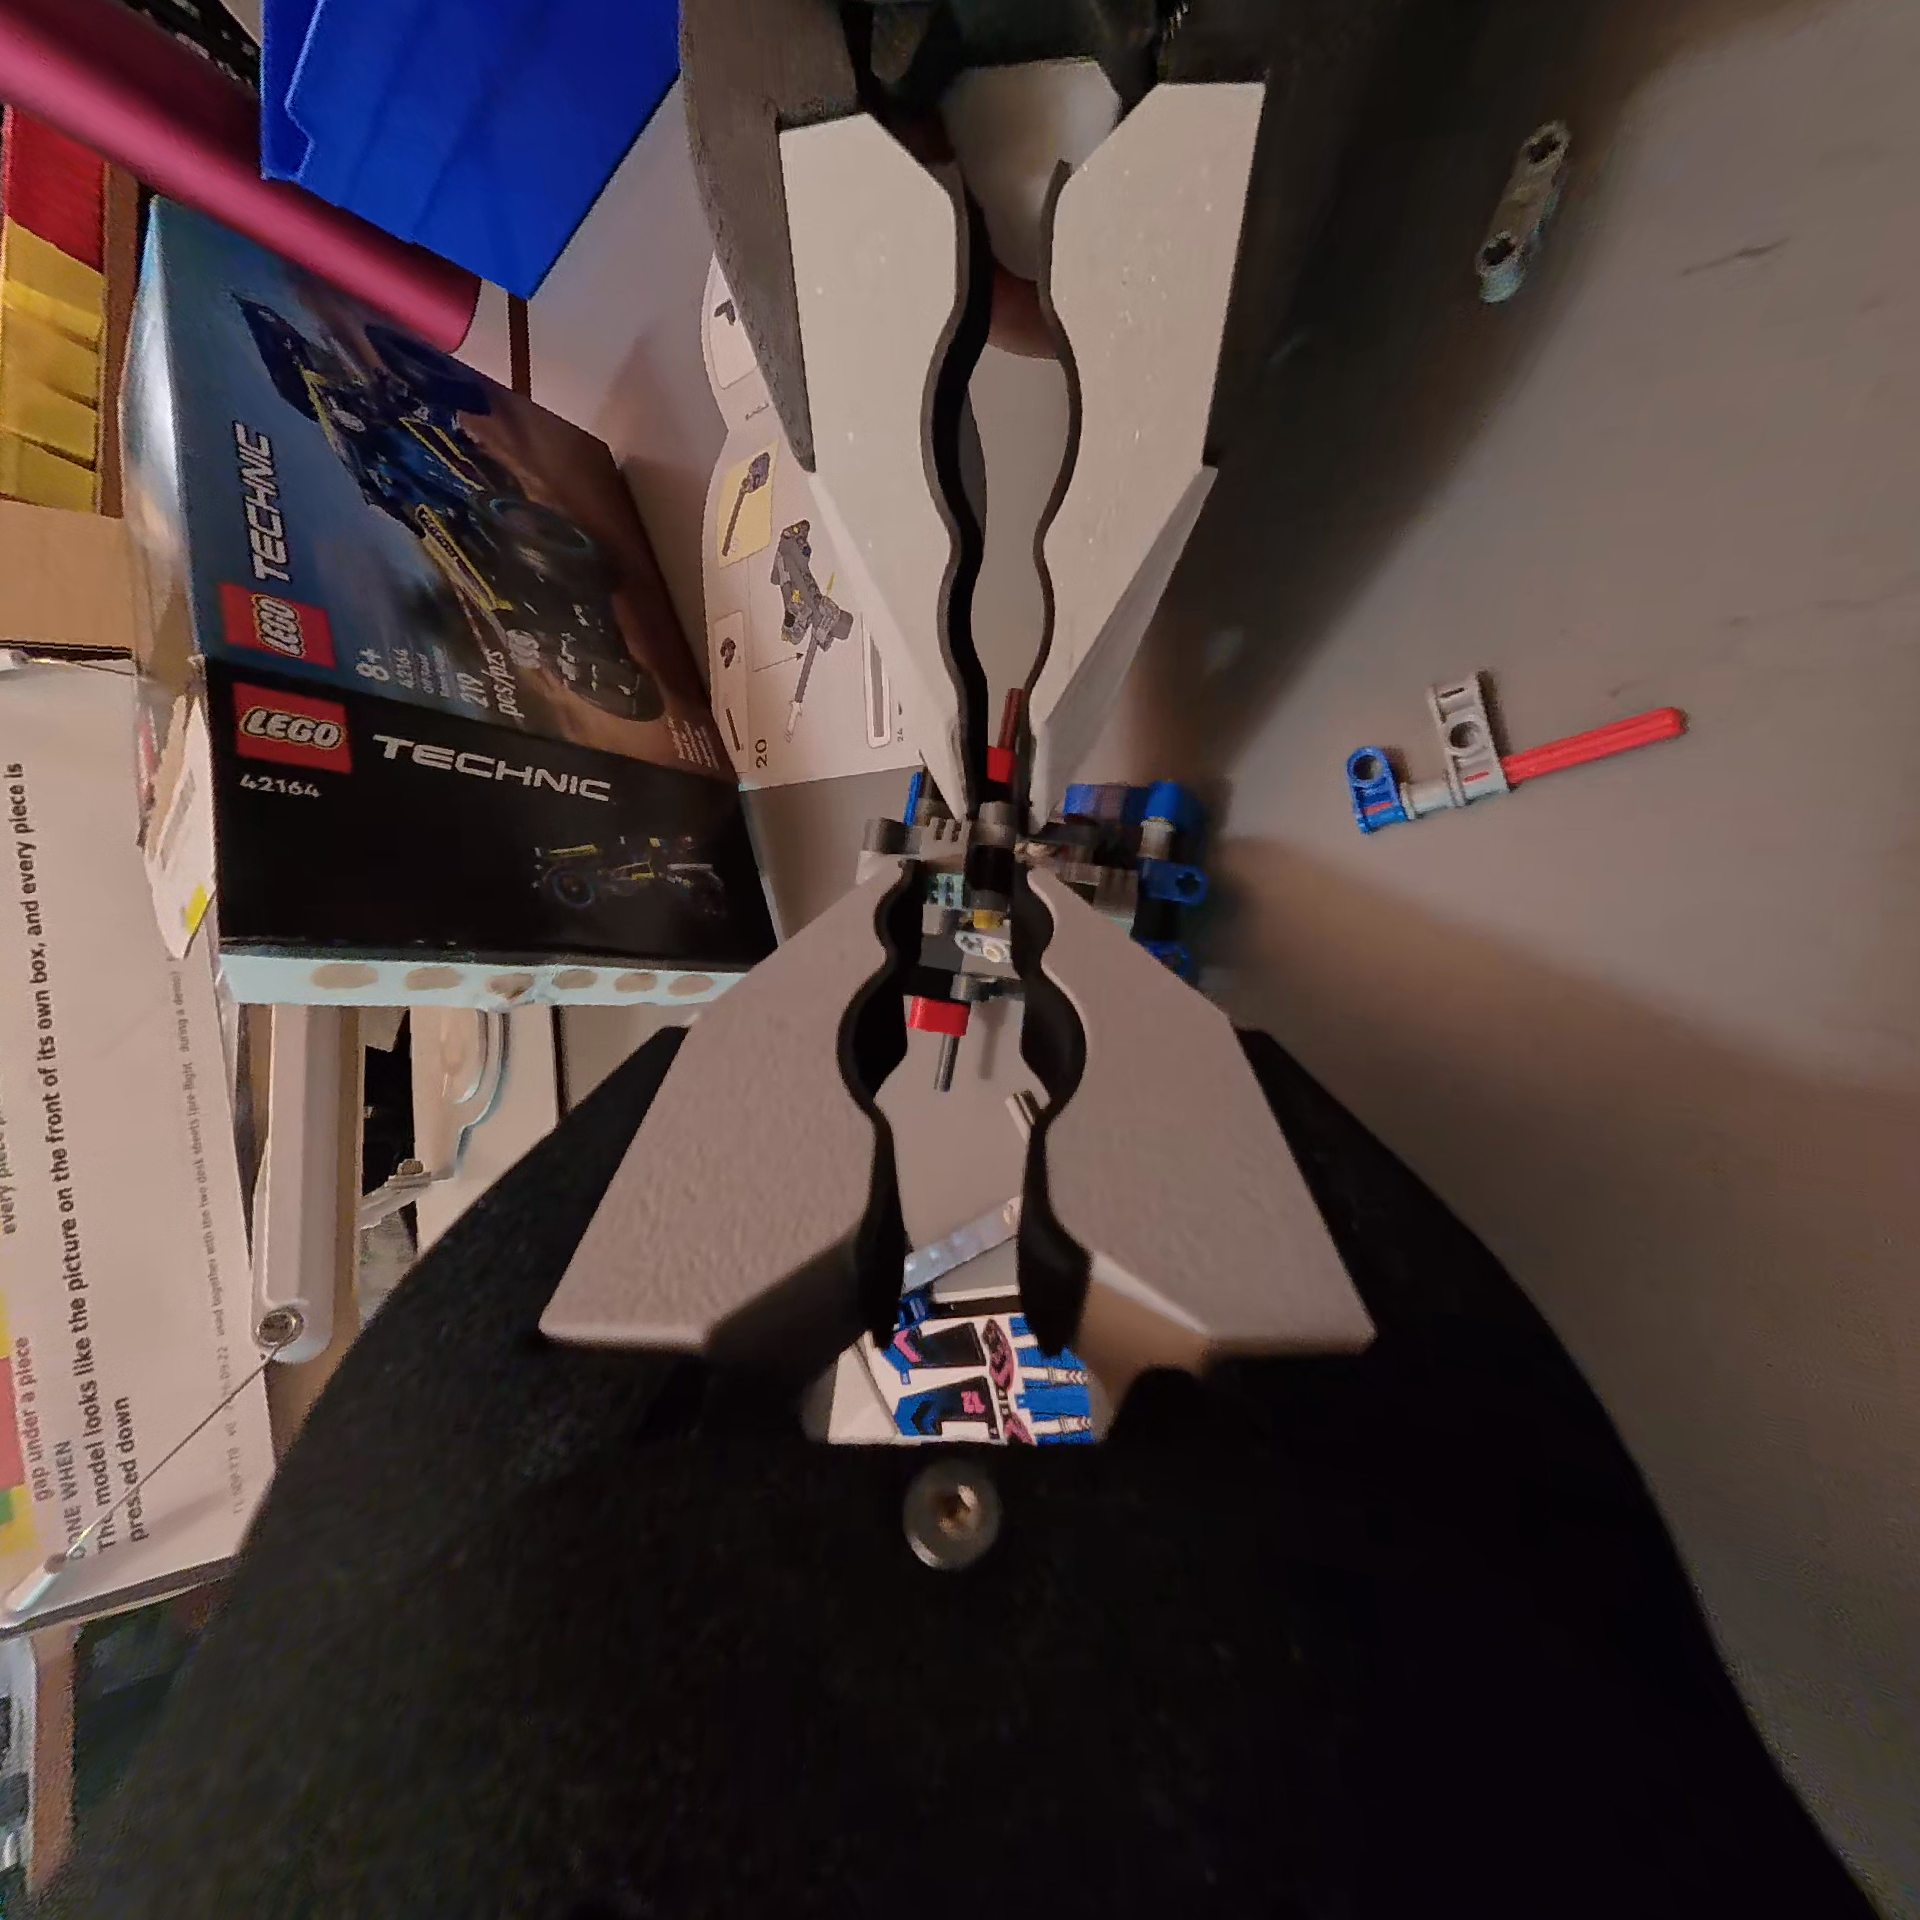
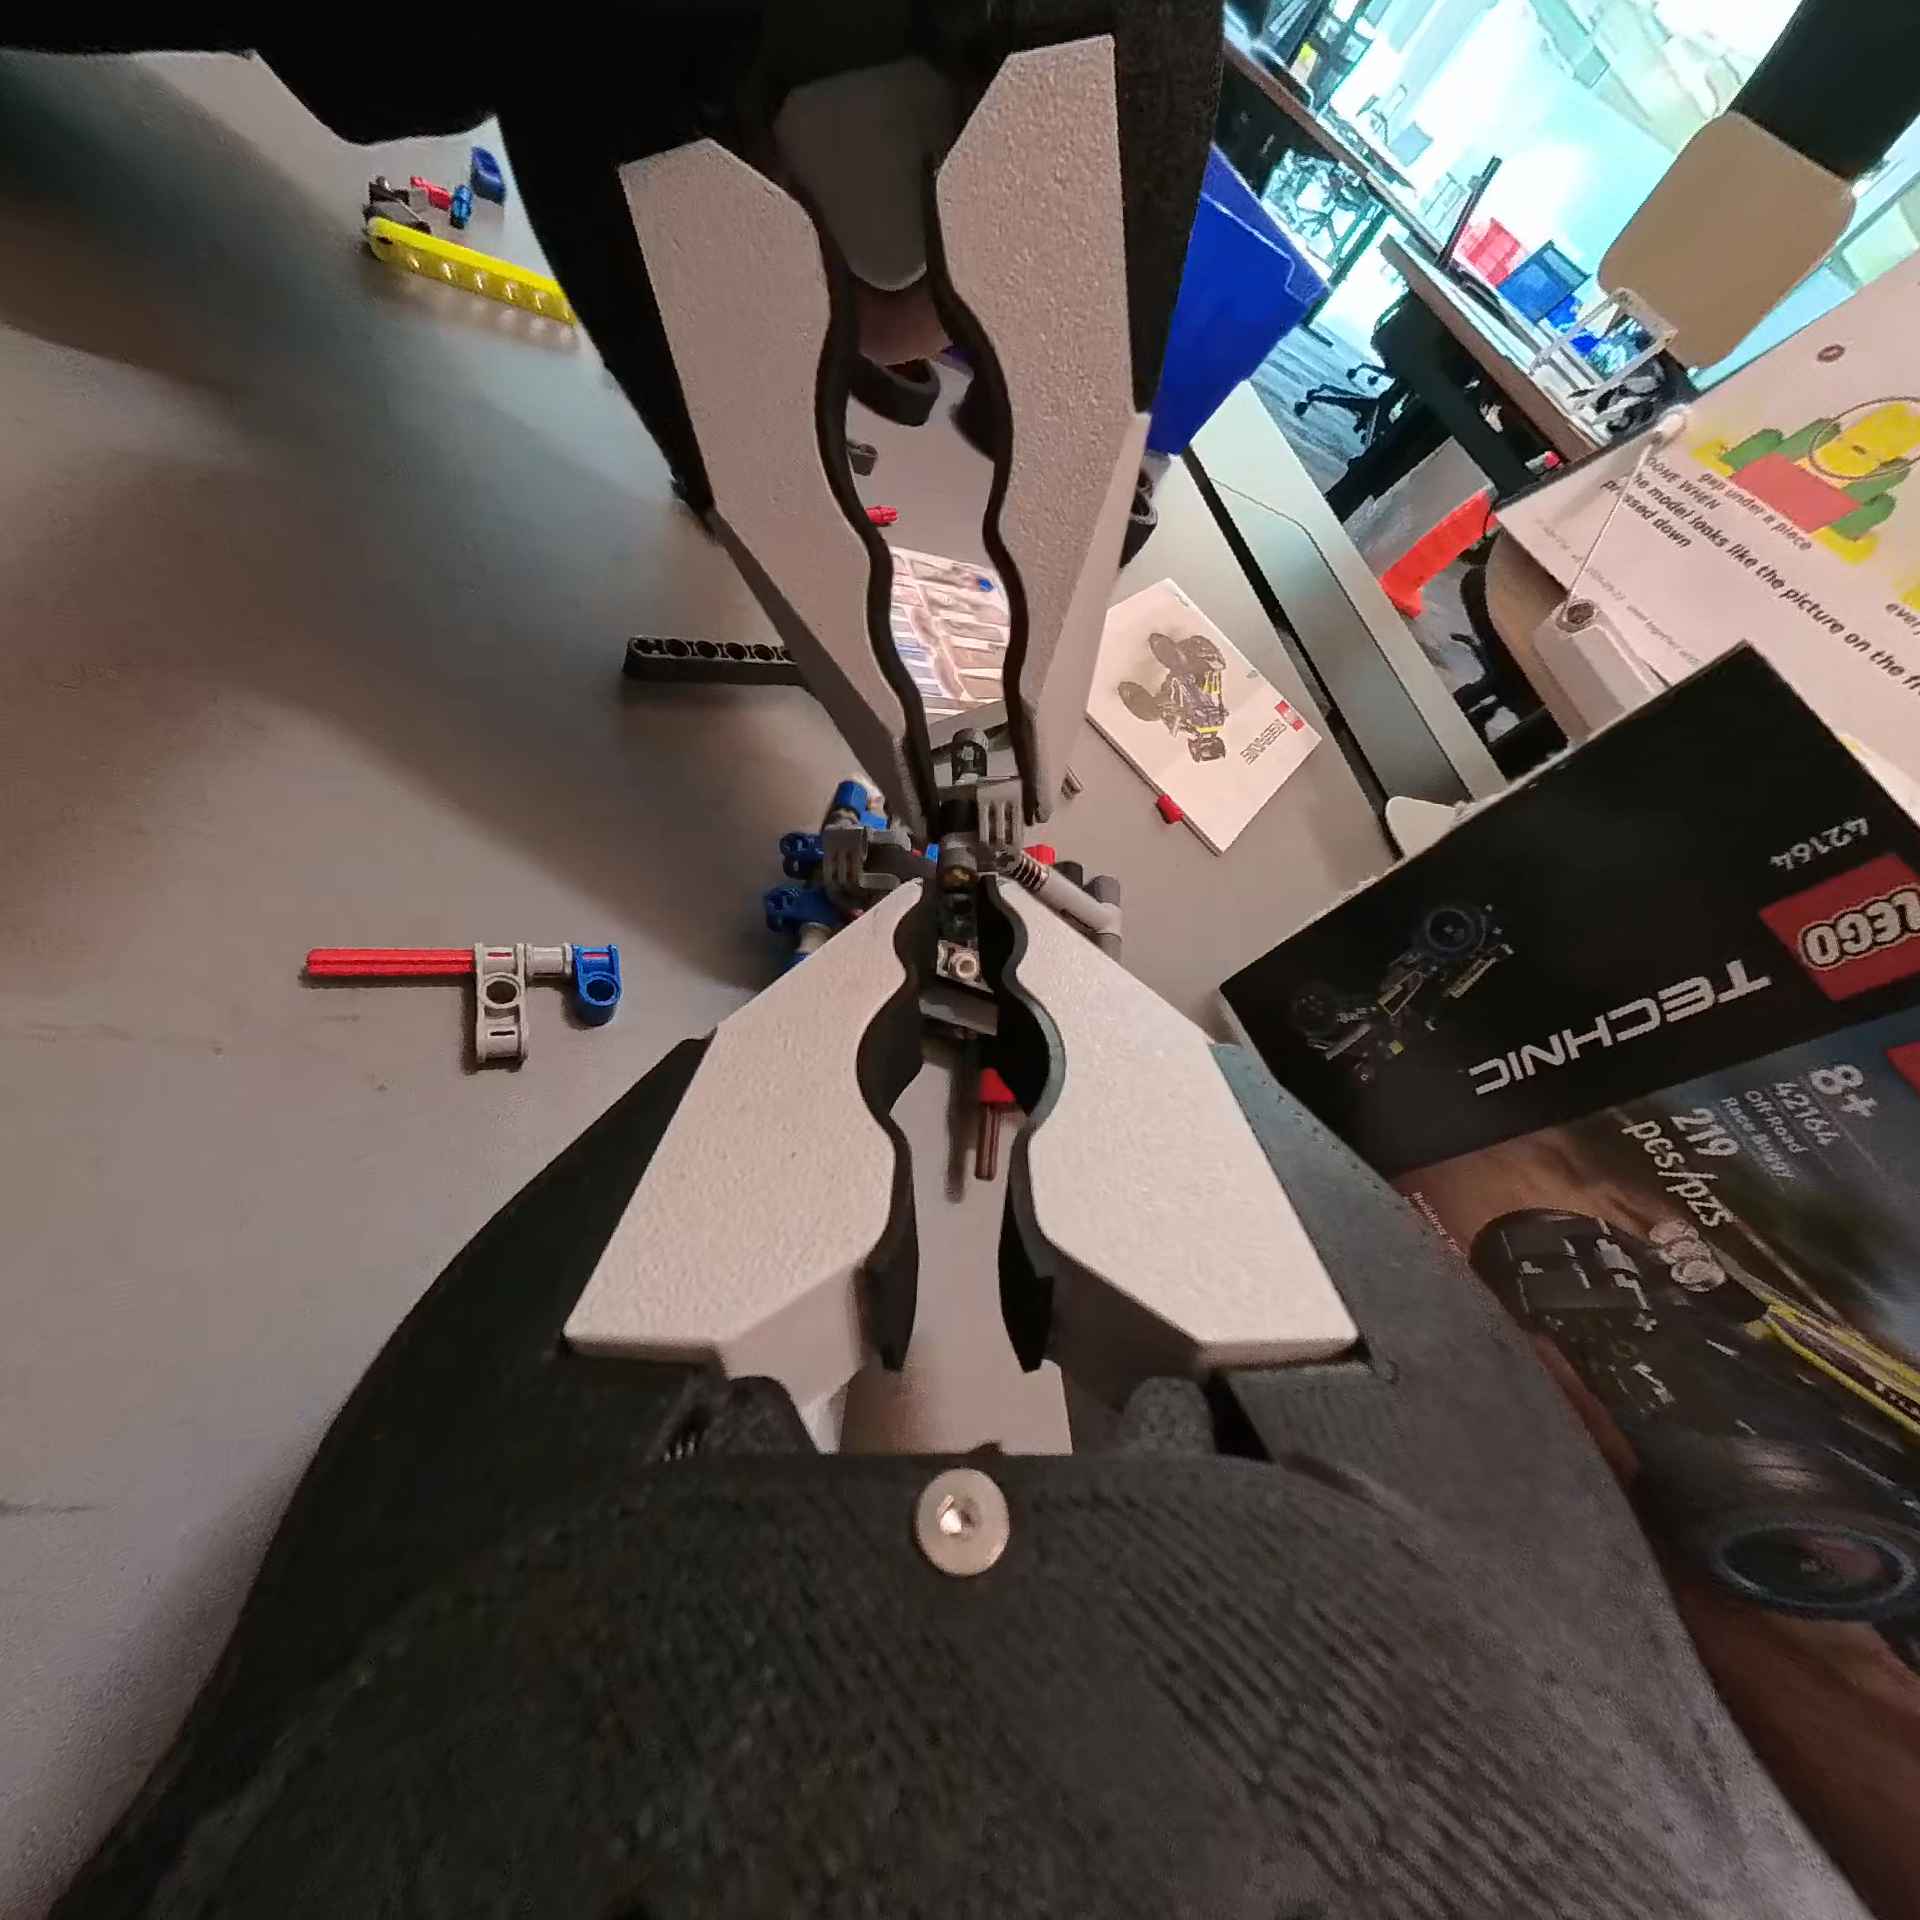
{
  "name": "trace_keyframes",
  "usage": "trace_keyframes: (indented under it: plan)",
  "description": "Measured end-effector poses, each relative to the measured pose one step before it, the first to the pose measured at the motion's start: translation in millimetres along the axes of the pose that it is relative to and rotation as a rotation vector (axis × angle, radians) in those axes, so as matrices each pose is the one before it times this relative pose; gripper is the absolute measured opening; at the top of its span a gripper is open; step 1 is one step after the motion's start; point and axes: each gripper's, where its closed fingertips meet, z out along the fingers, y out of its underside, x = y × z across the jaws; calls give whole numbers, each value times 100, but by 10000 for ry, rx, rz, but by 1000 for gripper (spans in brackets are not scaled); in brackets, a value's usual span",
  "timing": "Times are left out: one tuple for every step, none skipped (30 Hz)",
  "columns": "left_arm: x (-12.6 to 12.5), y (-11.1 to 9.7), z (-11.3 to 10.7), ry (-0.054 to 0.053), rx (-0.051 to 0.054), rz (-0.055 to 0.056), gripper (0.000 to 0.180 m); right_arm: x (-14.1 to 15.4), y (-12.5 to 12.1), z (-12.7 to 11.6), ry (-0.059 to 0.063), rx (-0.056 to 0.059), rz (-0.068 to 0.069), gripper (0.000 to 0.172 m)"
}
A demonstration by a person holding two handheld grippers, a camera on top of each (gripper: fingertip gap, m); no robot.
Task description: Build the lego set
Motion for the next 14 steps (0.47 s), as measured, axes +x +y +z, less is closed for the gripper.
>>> trace_keyframes:
  plan:
    - [30, -9, 9, 9, 4, 17, 13, -24, 21, -20, 25, 9, -15, 5]
    - [2, -46, 11, 7, 26, -37, 13, 7, 9, -42, 2, 8, 22, 5]
    - [-12, -25, -3, 8, 21, -39, 13, 29, -33, -69, 25, 32, -29, 5]
    - [-5, -48, -28, 10, 28, -8, 13, 11, -15, -48, 27, 34, -17, 5]
    - [-20, -54, -36, -14, 25, 9, 13, 26, -47, -39, 37, 34, 2, 5]
    - [-17, -42, -45, -21, 12, 44, 13, 8, -51, -56, 45, 11, -45, 5]
    - [-43, -82, -52, -28, 22, 22, 13, 34, -67, -71, 64, 12, -61, 5]
    - [28, -38, -31, 10, 0, 23, 13, 7, -41, -44, 46, 9, -33, 5]
    - [91, 2, 12, 53, -28, -6, 13, -83, 27, -10, -35, -9, -9, 5]
    - [60, -25, 41, 30, -18, -25, 13, -72, 42, -15, -24, 8, -16, 5]
    - [18, -12, 81, -22, -21, -3, 12, -1, 63, -13, 11, 5, 54, 5]
    - [-28, 16, 135, -58, -43, 9, 12, 39, 110, 8, 50, -18, 89, 5]
    - [4, 36, 107, -26, -43, 45, 13, 4, 104, 35, 71, 9, -58, 4]
    - [-28, -11, 5, -8, 0, 6, 12, 35, -20, -14, 140, 48, -274, 4]
